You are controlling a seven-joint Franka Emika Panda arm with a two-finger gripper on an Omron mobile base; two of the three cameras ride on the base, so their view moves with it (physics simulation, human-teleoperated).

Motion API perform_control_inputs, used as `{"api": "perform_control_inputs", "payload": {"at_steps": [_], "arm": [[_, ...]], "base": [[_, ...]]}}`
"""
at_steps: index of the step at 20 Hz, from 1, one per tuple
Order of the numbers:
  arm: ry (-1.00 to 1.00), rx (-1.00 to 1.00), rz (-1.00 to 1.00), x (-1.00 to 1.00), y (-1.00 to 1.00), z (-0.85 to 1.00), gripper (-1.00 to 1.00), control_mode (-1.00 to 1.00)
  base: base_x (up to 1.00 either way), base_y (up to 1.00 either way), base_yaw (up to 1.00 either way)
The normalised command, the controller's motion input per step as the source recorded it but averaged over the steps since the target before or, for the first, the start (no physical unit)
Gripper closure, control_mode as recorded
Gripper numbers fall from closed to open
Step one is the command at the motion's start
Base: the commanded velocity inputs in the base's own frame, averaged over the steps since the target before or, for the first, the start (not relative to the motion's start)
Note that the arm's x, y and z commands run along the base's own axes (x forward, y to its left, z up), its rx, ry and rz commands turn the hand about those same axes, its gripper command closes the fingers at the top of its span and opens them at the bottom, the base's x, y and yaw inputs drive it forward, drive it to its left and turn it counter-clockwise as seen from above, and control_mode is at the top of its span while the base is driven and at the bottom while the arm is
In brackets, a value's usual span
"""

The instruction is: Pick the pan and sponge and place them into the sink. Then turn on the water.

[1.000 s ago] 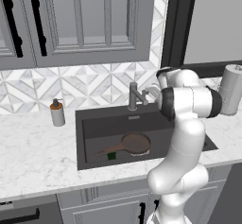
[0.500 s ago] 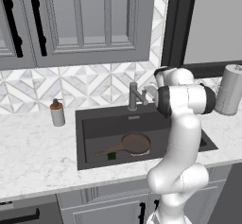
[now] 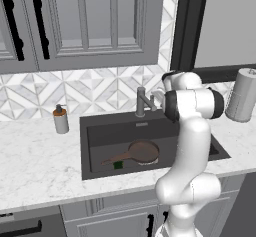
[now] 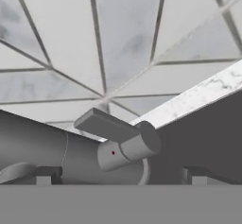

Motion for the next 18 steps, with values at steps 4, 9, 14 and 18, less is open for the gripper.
{"api": "perform_control_inputs", "payload": {"at_steps": [4, 9, 14, 18], "arm": [[0.00, 0.00, 0.00, 0.11, 0.04, -0.09, -1.00, -1.00], [0.00, 0.00, 0.00, 0.15, 0.00, -0.09, -1.00, -1.00], [0.00, 0.00, 0.00, 0.18, 0.00, -0.09, -1.00, -1.00], [0.00, 0.00, 0.00, 0.23, 0.00, -0.14, -1.00, -1.00]], "base": [[0.00, 0.00, 0.00], [0.00, 0.00, 0.00], [0.00, 0.00, 0.00], [0.00, 0.00, 0.00]]}}
